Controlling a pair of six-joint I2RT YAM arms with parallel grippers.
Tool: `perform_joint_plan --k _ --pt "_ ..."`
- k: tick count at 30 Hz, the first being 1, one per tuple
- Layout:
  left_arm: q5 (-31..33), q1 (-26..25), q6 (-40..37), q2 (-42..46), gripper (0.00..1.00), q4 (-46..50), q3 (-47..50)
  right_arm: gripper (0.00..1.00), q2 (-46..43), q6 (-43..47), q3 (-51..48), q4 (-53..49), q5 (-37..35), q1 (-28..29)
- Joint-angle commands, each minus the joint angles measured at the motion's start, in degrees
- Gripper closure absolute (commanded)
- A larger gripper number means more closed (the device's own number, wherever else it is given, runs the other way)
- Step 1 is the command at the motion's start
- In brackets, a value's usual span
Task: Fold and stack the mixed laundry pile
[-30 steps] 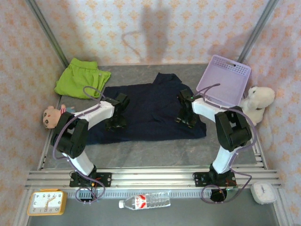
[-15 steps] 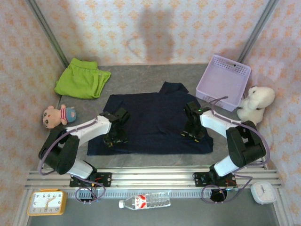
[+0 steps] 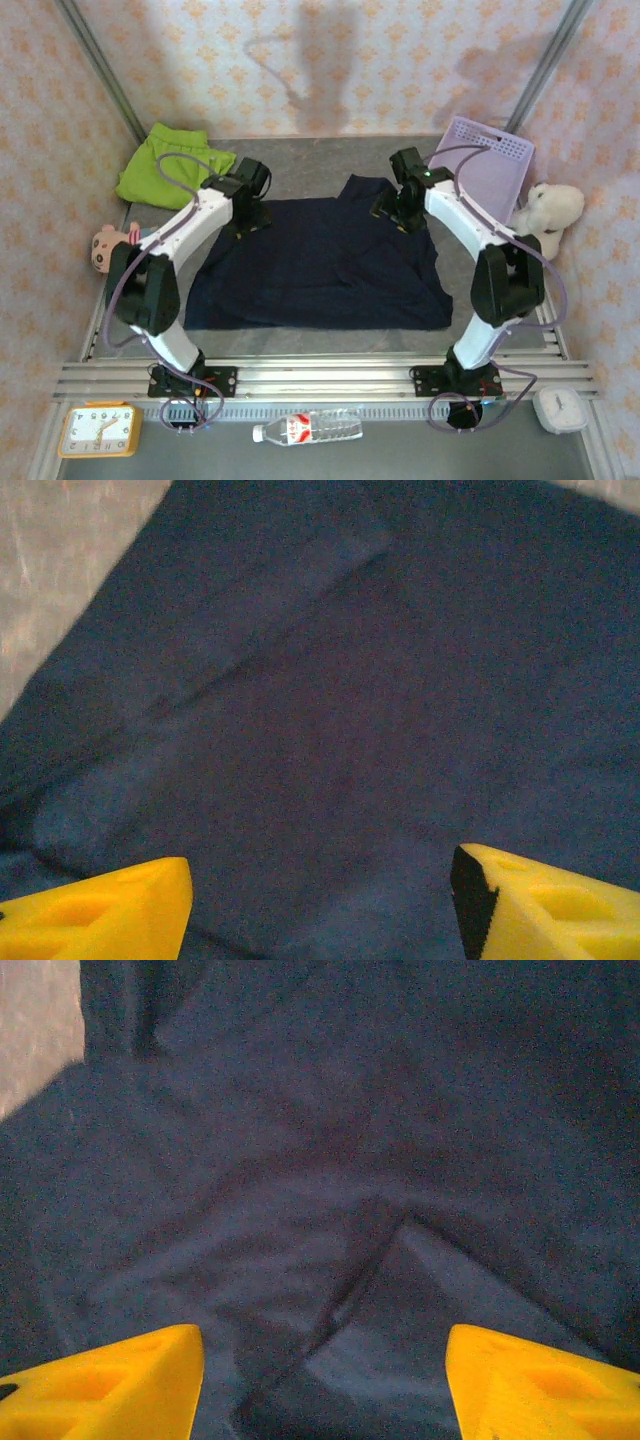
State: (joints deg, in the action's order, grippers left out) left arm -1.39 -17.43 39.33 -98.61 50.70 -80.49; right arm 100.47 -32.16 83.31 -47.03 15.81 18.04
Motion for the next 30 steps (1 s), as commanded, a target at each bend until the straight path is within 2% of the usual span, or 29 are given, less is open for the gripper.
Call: perform_joint_plan --k 1,4,8,12,16,18,24,26,27,30 --pt "5.0 1.5 -0.7 -6.1 0.32 1.1 -5.6 0.35 5.7 0.4 6.7 -1.4 -4.8 -1.6" --pt "5.9 2.6 -1.8 -13.6 0.37 1.7 -12.4 0.35 9.5 1.2 11.9 -2.8 -4.6 -3.0" --pt "6.6 3.2 -4.3 -22.9 0.42 5.3 -22.6 0.35 10.8 1.6 13.3 -2.7 -4.1 -3.6" --pt "6.9 3.5 -5.9 -28.9 0.43 7.4 -28.0 0.35 10.4 2.1 12.4 -2.5 -4.5 -3.8" --pt "6.4 4.1 -6.6 -32.4 0.49 8.5 -30.6 0.35 10.2 2.7 12.3 -2.8 -4.9 -4.4" --pt "7.1 4.4 -6.9 -33.3 0.56 9.0 -31.2 0.35 10.1 2.8 12.3 -2.8 -5.1 -4.6" --pt "7.0 5.5 -8.4 -32.7 0.87 9.9 -30.9 0.35 10.3 3.2 12.8 -3.2 -5.7 -4.9" --pt "7.7 5.7 -11.0 -31.3 0.96 10.4 -30.3 0.35 10.7 3.2 13.4 -3.0 -6.0 -5.0" --pt "7.8 5.9 -12.4 -30.3 1.00 10.5 -29.8 0.35 11.2 3.1 14.1 -3.1 -6.4 -5.1" --pt "7.7 7.0 -18.3 -28.6 1.00 12.4 -29.9 0.35 14.3 2.7 18.2 -4.6 -8.3 -5.5"
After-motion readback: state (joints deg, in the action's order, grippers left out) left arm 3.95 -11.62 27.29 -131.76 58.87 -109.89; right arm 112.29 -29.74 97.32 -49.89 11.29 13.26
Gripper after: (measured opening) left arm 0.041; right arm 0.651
